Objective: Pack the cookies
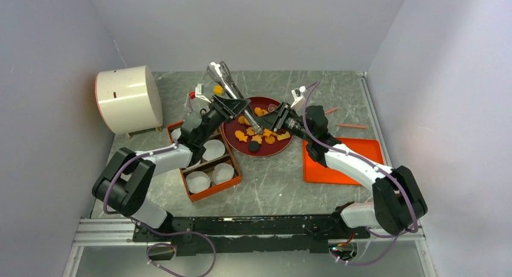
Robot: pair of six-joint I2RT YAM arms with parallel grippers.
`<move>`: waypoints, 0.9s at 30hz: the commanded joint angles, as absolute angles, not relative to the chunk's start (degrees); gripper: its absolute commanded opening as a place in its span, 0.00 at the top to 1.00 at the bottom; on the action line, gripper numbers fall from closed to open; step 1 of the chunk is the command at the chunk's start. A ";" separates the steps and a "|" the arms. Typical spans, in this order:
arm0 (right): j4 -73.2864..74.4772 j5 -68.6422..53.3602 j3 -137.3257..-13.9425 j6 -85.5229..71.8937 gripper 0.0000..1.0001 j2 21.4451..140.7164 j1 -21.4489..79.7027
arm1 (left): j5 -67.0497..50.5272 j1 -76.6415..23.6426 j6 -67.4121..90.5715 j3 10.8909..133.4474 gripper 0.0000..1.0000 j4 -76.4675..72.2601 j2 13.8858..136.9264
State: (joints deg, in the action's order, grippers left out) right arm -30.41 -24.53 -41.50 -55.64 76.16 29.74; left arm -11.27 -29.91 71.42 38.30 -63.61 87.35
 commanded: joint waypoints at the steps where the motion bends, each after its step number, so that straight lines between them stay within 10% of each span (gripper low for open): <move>1: -26.85 -25.01 -44.14 -48.79 0.69 73.57 29.46 | -13.88 -28.75 65.92 44.16 0.57 -53.60 84.00; 12: -33.64 -30.10 -44.12 -51.54 0.99 76.80 29.52 | -17.84 -28.74 57.53 54.21 0.43 -33.48 82.74; 27: -47.20 -29.49 -41.49 -63.64 1.00 80.59 29.58 | -14.17 -28.68 67.28 47.74 0.25 -44.42 79.97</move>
